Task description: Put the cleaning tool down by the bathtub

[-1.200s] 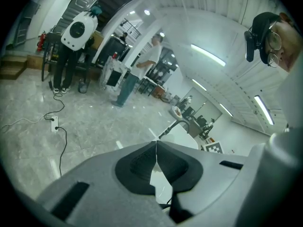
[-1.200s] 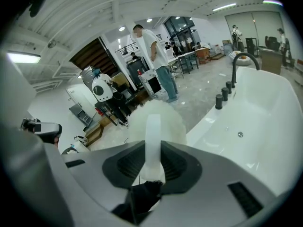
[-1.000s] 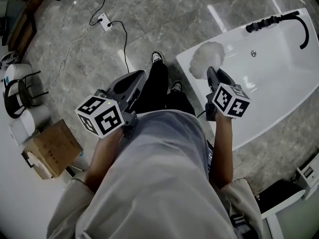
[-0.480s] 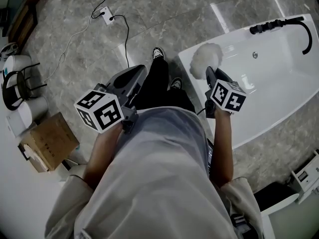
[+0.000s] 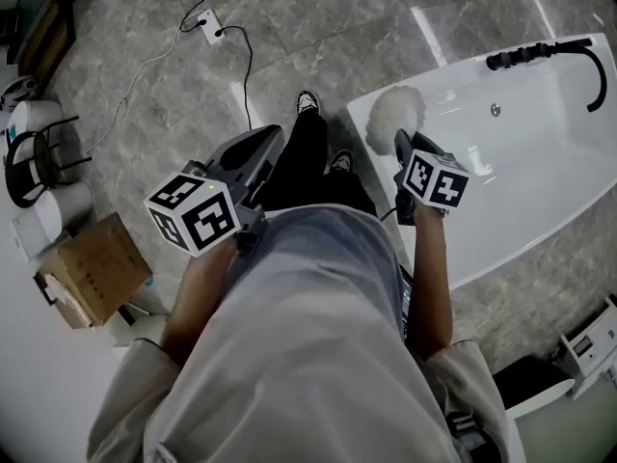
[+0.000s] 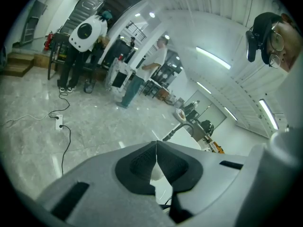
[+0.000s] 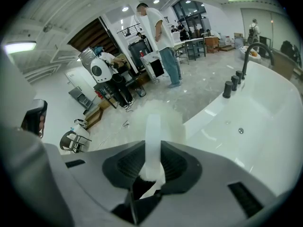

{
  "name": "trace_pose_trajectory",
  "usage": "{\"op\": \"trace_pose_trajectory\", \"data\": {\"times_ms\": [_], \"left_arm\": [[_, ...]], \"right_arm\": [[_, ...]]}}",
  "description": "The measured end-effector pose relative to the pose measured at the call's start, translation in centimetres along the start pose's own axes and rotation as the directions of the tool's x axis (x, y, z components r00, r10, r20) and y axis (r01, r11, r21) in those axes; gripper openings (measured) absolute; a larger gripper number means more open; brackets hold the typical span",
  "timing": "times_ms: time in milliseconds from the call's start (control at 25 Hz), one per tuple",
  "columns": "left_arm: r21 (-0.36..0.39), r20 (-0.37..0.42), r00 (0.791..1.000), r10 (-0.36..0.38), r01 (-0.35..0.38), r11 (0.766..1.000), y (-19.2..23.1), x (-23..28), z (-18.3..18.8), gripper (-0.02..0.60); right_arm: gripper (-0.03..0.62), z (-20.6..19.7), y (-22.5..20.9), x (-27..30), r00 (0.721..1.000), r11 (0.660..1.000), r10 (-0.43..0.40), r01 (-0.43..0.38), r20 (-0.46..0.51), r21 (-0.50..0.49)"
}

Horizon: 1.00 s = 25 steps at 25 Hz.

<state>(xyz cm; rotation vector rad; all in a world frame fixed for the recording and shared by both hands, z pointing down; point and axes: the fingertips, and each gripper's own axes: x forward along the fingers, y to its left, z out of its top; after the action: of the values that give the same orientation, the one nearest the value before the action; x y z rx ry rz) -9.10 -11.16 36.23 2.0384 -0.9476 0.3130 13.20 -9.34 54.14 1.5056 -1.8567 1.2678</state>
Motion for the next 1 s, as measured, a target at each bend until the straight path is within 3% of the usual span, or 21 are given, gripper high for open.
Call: {"op": "trace_pose_trajectory", "data": {"times_ms": [1000], "left_arm": [[-0.016,-0.034,0.999,0.005,-0.005,1.000,0.7,0.9,0.1,0.009]], "right_arm": [[0.089,-3.0,-0.9,4.1,0.991,1.000,-0.008,0.011,-0.137,0.026]]}}
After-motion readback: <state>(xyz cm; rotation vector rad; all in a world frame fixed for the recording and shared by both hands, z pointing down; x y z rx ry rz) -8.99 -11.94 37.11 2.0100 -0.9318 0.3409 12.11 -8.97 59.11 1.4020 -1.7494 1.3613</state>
